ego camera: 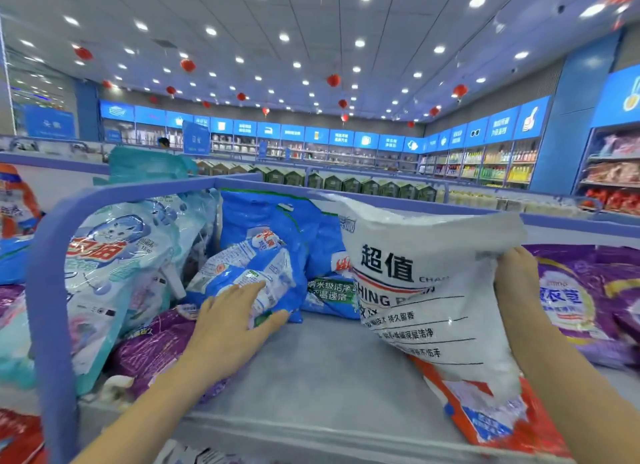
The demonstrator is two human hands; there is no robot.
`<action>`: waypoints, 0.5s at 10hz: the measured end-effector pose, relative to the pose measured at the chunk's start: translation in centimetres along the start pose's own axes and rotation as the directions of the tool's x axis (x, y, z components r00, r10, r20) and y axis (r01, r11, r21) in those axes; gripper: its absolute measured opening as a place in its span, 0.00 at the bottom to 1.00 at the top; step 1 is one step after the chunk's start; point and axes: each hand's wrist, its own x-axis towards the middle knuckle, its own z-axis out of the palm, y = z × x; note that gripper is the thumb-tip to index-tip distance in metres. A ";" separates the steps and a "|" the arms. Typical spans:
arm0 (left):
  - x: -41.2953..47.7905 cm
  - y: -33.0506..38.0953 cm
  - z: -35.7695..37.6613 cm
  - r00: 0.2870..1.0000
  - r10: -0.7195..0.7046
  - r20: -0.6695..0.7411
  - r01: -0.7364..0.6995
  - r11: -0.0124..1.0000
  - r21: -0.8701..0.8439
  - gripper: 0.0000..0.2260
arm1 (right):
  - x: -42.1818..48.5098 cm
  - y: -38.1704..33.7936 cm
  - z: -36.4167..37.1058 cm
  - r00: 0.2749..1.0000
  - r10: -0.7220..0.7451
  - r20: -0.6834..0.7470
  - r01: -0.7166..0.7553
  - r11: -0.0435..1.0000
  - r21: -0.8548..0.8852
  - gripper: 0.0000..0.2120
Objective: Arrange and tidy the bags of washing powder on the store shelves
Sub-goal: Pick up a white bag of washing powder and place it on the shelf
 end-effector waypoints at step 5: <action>4.9 10.3 0.4 0.984 -0.042 0.173 0.177 0.141 -0.974 0.35 | -0.5 -0.6 0.7 0.921 0.318 0.224 -0.367 0.902 0.229 0.20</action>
